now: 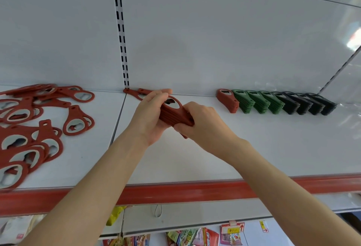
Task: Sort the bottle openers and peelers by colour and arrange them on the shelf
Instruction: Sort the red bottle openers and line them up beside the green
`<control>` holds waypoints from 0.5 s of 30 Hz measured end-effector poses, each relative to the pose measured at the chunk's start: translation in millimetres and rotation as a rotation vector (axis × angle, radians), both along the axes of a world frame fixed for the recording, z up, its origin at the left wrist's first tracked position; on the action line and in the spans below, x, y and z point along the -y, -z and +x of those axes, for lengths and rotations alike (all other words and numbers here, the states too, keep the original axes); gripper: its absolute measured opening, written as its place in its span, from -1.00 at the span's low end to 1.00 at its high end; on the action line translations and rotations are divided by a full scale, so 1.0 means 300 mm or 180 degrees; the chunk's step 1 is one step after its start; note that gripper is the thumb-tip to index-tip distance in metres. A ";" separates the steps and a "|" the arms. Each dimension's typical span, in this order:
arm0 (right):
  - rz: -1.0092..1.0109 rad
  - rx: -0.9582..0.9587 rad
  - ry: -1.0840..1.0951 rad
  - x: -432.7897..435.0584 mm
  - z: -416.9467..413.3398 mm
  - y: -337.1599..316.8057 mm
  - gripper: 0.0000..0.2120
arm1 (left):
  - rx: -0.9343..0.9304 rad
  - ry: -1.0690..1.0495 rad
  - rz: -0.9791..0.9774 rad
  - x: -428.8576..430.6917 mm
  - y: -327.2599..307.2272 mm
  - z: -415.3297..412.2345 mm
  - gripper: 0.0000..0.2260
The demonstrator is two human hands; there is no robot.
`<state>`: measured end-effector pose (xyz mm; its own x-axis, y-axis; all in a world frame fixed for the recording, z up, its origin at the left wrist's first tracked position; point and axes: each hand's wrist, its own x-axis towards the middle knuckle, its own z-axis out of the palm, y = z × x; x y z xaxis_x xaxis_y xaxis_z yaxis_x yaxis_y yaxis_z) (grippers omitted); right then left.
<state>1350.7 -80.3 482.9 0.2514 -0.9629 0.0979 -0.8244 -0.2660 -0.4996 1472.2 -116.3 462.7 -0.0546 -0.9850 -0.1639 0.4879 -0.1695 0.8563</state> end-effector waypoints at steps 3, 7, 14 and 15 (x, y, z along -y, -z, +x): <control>0.0021 0.0018 0.0014 0.001 -0.001 0.001 -0.78 | 0.0020 0.0041 -0.0069 0.002 0.003 -0.004 -0.83; 0.0090 0.0066 0.0043 0.006 -0.004 0.002 -0.74 | 0.0002 0.0015 -0.0079 0.004 -0.005 -0.009 -0.84; -0.0012 0.0113 0.0128 0.014 -0.017 0.005 -0.74 | -0.0068 -0.0067 -0.0060 0.008 -0.013 -0.033 -0.84; -0.0022 0.0155 0.0158 0.014 -0.019 0.008 -0.73 | -0.0060 -0.0063 -0.0072 0.008 -0.015 -0.037 -0.84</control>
<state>1345.0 -84.6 480.4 0.1982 -0.9733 0.1157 -0.8114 -0.2291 -0.5378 1461.0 -118.8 467.3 -0.0380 -0.9893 -0.1406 0.5069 -0.1403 0.8505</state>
